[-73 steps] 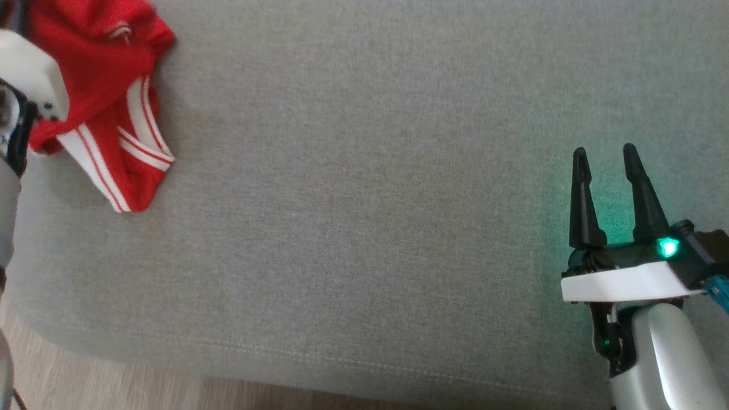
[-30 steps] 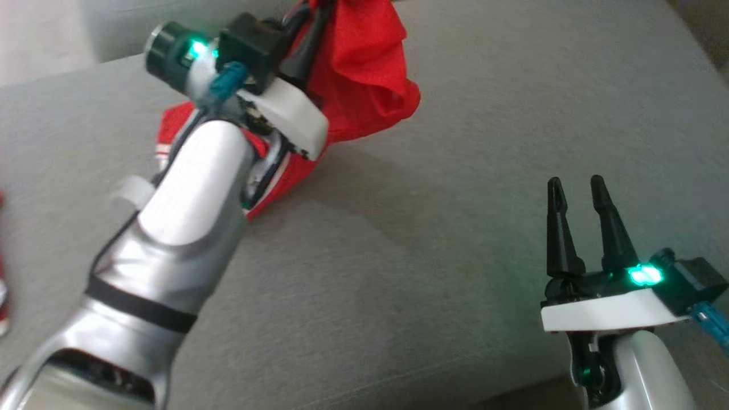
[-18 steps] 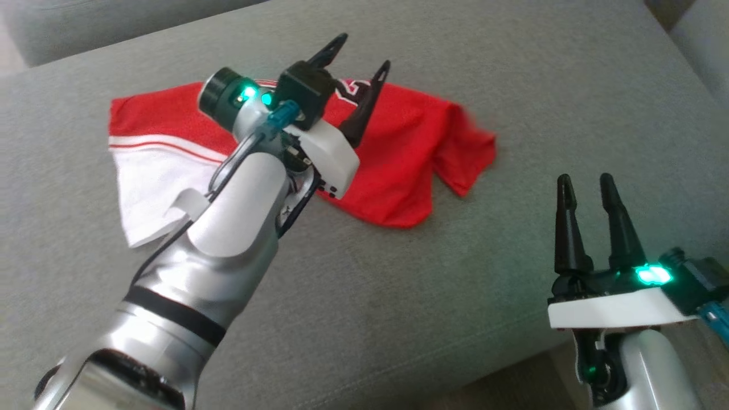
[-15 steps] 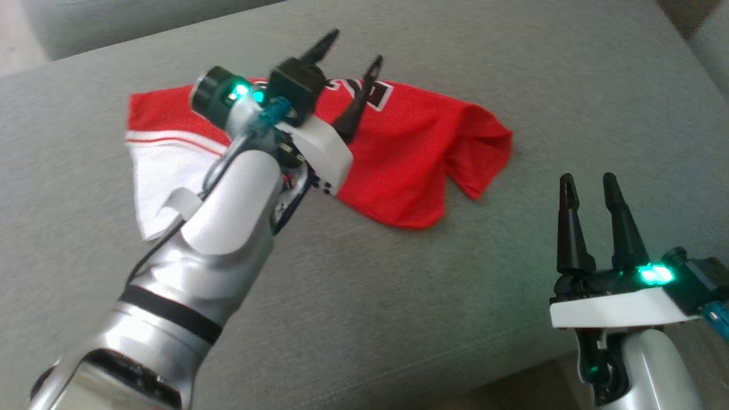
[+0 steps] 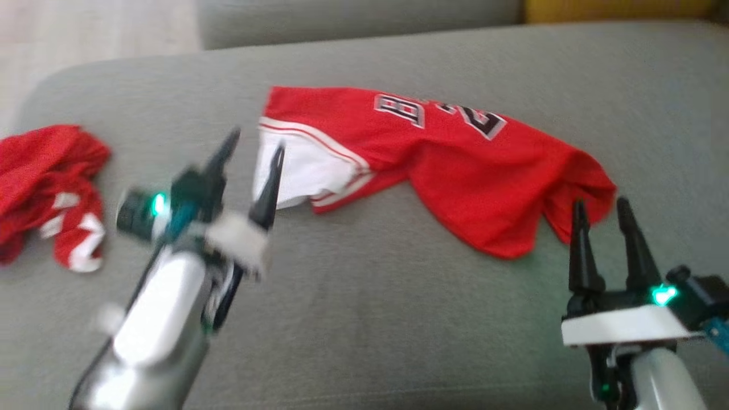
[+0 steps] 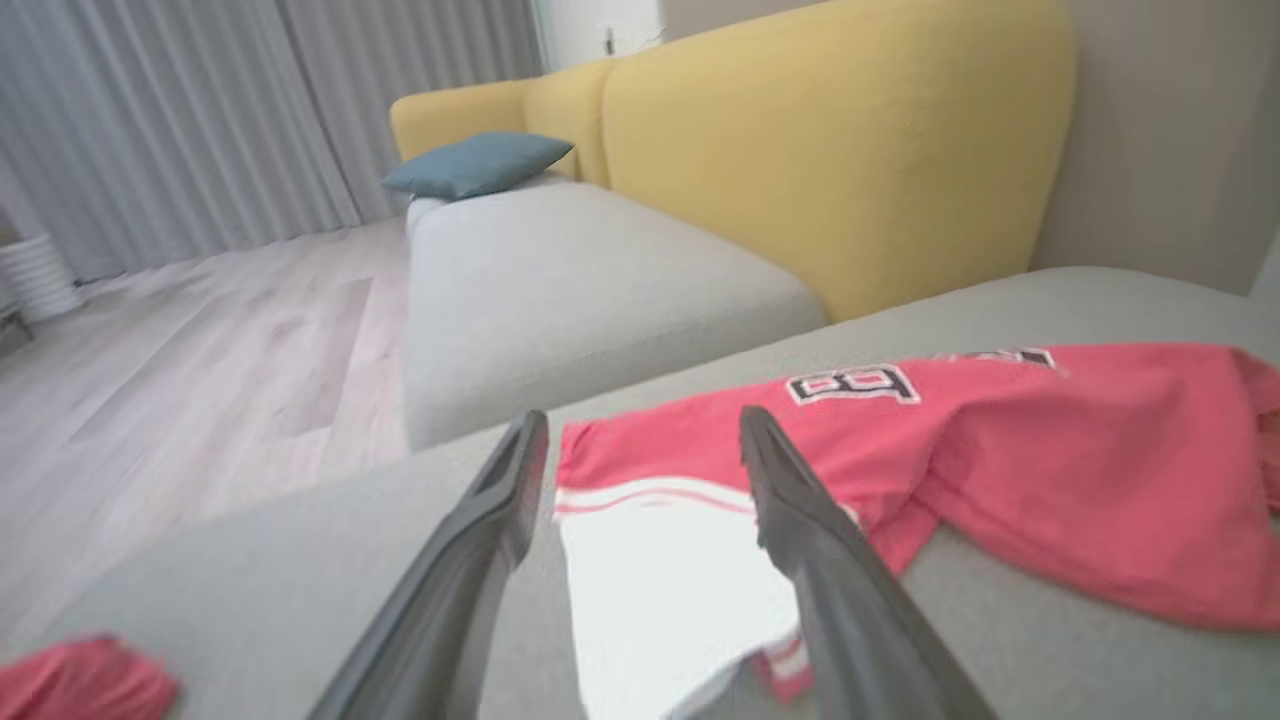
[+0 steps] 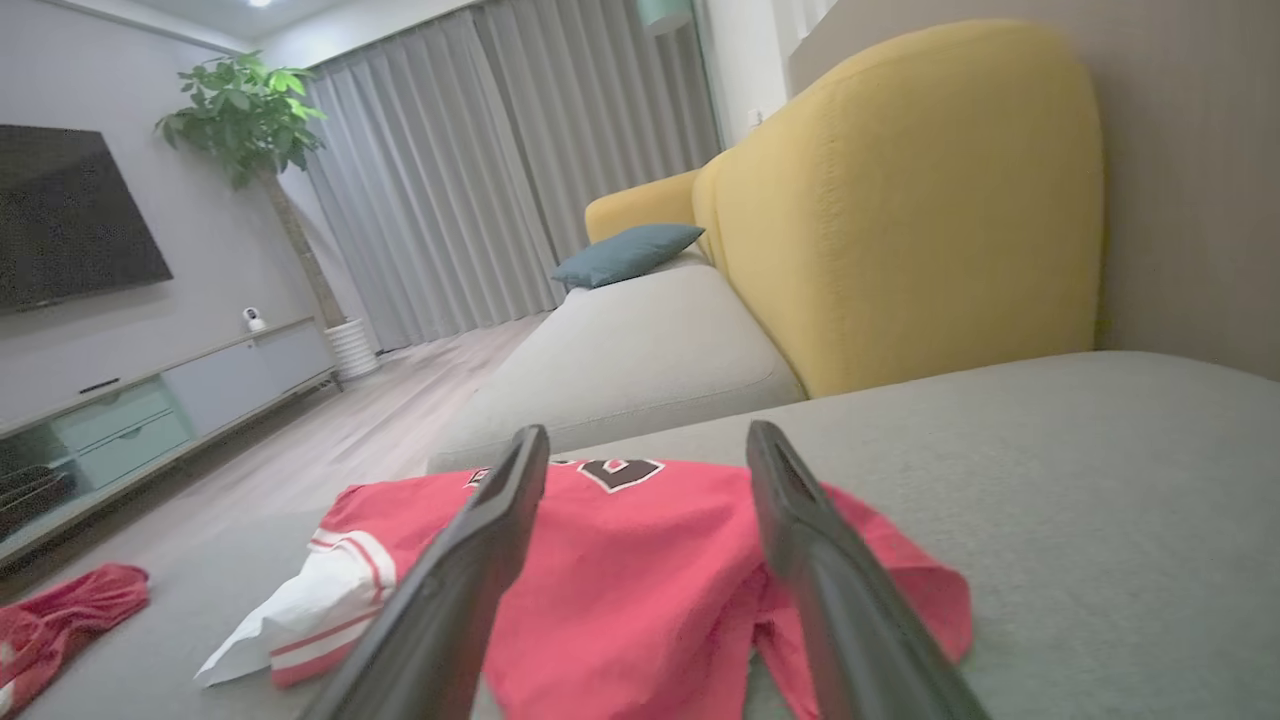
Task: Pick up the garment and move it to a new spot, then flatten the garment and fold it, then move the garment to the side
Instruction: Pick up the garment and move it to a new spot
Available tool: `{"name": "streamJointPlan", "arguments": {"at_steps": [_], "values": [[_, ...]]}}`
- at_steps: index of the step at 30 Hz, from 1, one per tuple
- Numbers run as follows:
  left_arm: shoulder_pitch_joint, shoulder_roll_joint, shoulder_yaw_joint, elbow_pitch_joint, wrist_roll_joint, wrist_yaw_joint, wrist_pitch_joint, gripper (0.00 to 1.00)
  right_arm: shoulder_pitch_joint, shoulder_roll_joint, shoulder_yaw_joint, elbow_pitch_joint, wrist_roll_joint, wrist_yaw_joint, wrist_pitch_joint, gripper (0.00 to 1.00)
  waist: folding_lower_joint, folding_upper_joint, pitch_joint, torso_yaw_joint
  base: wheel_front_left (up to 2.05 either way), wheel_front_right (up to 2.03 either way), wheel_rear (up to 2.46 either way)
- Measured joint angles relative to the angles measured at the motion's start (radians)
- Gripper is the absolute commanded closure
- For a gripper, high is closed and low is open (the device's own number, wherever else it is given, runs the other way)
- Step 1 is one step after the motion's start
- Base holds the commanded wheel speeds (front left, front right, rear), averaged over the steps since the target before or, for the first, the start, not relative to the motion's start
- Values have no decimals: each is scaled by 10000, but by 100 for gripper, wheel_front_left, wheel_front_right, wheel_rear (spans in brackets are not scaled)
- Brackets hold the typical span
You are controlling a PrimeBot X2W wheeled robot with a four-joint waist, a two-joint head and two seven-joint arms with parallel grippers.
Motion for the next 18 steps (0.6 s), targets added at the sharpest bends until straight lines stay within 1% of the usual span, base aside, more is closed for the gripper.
{"name": "streamJointPlan", "arguments": {"at_steps": [5,9,14,18], "values": [[1931,107,686,-1239,2,552,0,0,302,2,238,232,-130,0,2,0,0,0,-438,664,0,0,0],[3119,-81,1179,-2048,33,846,0,0,482,2,267,276,-132,0,2,0,0,0,-726,979,0,0,0],[3905,-470,1664,-2663,334,844,0,0,658,2,228,336,-136,0,2,0,0,0,-886,1193,0,0,0],[3939,-671,1848,-2824,683,606,0,0,650,2,151,341,-288,0,2,0,0,0,-797,1332,0,0,0]]}}
